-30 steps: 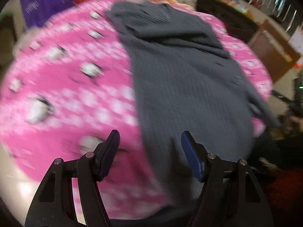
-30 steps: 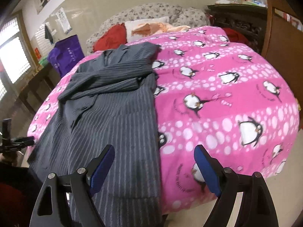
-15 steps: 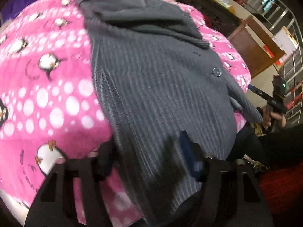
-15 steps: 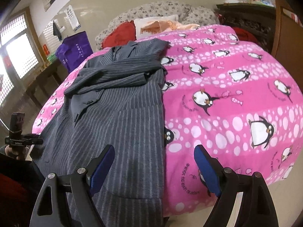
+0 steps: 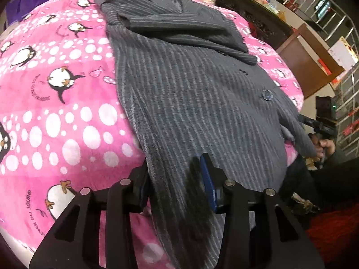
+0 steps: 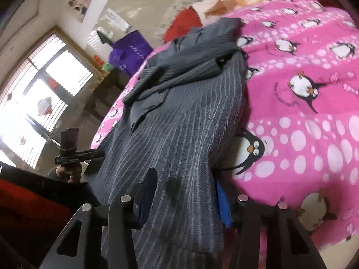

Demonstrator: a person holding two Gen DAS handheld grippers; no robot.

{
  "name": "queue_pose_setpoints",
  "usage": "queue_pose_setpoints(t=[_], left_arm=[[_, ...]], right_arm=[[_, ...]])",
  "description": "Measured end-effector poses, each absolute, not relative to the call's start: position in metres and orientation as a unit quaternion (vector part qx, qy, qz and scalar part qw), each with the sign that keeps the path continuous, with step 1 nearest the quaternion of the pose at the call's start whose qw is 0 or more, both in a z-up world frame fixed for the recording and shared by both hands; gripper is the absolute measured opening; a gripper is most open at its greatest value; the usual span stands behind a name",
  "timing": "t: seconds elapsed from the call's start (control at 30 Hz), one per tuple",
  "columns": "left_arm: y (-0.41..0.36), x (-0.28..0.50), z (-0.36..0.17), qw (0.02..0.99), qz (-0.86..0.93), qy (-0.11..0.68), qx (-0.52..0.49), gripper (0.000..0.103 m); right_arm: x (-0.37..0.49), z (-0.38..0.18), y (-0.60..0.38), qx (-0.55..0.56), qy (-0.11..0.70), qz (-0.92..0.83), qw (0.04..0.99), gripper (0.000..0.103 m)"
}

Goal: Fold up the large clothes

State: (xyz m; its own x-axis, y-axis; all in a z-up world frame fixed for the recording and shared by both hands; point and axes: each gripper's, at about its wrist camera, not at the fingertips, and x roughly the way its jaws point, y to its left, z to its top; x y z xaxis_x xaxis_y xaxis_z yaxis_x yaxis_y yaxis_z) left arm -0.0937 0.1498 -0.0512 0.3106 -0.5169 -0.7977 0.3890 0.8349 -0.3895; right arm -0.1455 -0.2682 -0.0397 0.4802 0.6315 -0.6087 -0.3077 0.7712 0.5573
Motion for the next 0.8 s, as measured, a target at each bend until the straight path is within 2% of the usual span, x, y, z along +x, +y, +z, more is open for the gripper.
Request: queue_pose_setpoints(t=[0.07, 0.13, 0.2, 0.23, 0.33, 0.4, 0.43, 0.47, 0.6, 0.63, 0.67, 0.7, 0.8], left_arm=[[0.150, -0.094, -0.052, 0.807, -0.281, 0.516, -0.063, 0.039], [0.151, -0.092, -0.055, 0.805, -0.278, 0.520, -0.063, 0.045], [0.144, -0.094, -0.054, 0.802, -0.289, 0.519, -0.057, 0.058], [0.140, -0.095, -0.054, 0.799, -0.295, 0.521, -0.050, 0.060], [0.134, -0.098, -0.048, 0.799, -0.302, 0.518, -0.038, 0.060], [0.138, -0.099, -0.042, 0.806, -0.304, 0.504, -0.052, 0.023], [0.141, -0.097, -0.041, 0.812, -0.294, 0.501, -0.056, 0.015], [0.144, -0.095, -0.042, 0.814, -0.290, 0.501, -0.059, 0.008], [0.142, -0.094, -0.045, 0.813, -0.293, 0.500, -0.059, 0.008], [0.141, -0.094, -0.047, 0.810, -0.294, 0.504, -0.057, 0.011], [0.139, -0.092, -0.051, 0.804, -0.293, 0.514, -0.055, 0.018], [0.137, -0.092, -0.055, 0.798, -0.295, 0.523, -0.054, 0.033], [0.133, -0.093, -0.056, 0.788, -0.318, 0.524, -0.054, 0.049]], right_arm=[[-0.141, -0.051, -0.273, 0.202, 0.452, 0.264, 0.827, 0.043], [-0.141, -0.055, -0.268, 0.196, 0.464, 0.279, 0.818, 0.043], [-0.139, -0.053, -0.265, 0.178, 0.474, 0.278, 0.816, 0.043], [-0.138, -0.053, -0.264, 0.181, 0.477, 0.279, 0.814, 0.043], [-0.136, -0.050, -0.259, 0.166, 0.484, 0.297, 0.806, 0.043], [-0.138, -0.046, -0.258, 0.156, 0.482, 0.325, 0.799, 0.035], [-0.138, -0.045, -0.259, 0.143, 0.482, 0.320, 0.803, 0.015], [-0.137, -0.045, -0.260, 0.140, 0.482, 0.307, 0.809, 0.008], [-0.139, -0.041, -0.263, 0.201, 0.438, 0.344, 0.806, 0.007], [-0.139, -0.045, -0.259, 0.204, 0.443, 0.356, 0.797, 0.007], [-0.138, -0.051, -0.256, 0.196, 0.453, 0.354, 0.794, 0.008], [-0.136, -0.055, -0.255, 0.193, 0.461, 0.343, 0.795, 0.008], [-0.130, -0.065, -0.259, 0.206, 0.477, 0.332, 0.787, 0.015]])
